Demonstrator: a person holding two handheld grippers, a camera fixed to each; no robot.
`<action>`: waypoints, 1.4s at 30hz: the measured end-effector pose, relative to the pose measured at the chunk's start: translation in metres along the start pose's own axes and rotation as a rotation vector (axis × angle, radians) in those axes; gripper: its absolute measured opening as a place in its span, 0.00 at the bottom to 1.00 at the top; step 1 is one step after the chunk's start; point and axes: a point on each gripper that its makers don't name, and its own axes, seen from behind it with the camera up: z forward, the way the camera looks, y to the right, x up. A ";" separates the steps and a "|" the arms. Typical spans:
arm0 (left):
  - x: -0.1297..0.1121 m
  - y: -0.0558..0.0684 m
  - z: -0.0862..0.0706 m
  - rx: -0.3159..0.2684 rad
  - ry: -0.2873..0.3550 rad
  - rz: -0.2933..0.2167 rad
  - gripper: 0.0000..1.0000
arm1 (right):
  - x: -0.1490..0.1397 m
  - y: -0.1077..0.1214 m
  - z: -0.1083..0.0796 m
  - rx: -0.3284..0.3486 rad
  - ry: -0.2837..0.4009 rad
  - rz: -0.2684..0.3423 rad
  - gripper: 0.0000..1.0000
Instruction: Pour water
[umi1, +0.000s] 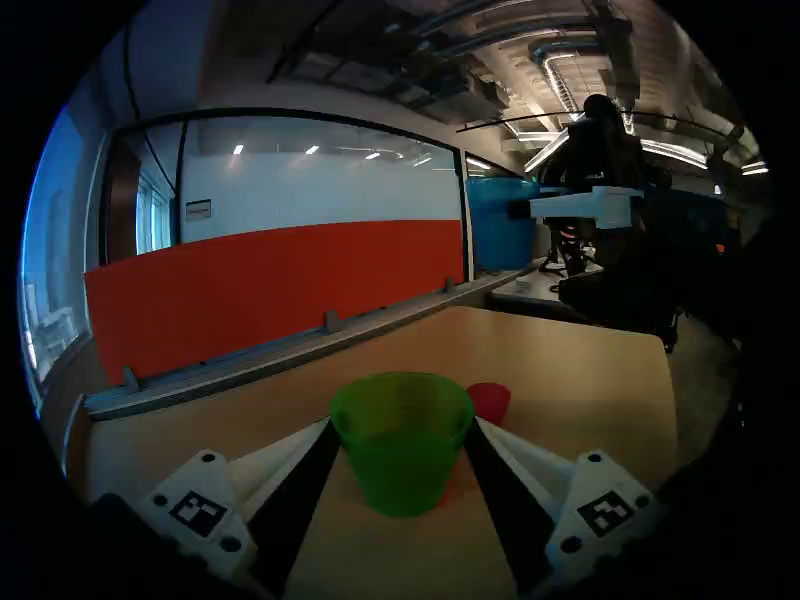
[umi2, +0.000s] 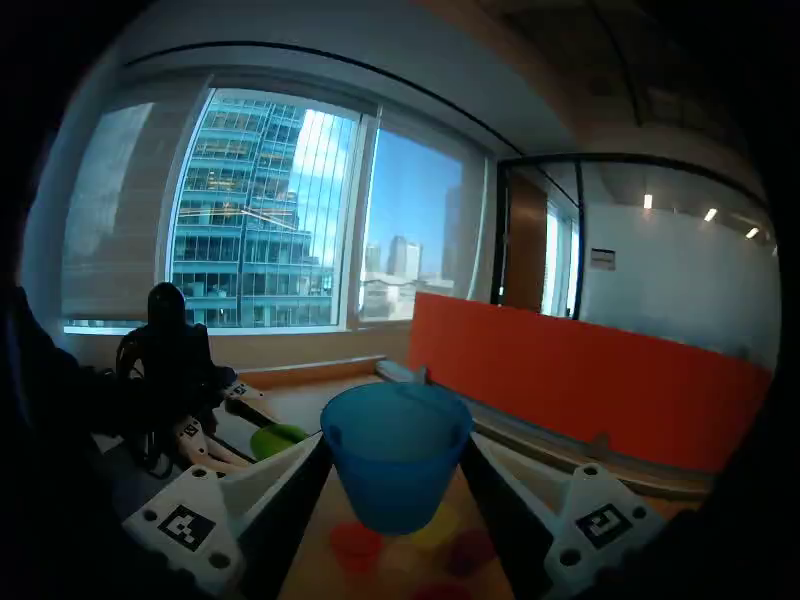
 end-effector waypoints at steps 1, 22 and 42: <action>-0.002 0.000 0.001 -0.001 -0.007 0.001 0.85 | -0.003 -0.001 0.000 0.004 -0.005 -0.002 0.89; -0.049 -0.011 0.011 -0.019 -0.182 0.026 0.85 | -0.067 -0.003 0.002 0.062 -0.125 -0.010 0.89; -0.088 -0.011 0.011 -0.048 -0.319 0.057 0.86 | -0.114 -0.010 0.006 0.110 -0.240 -0.005 0.90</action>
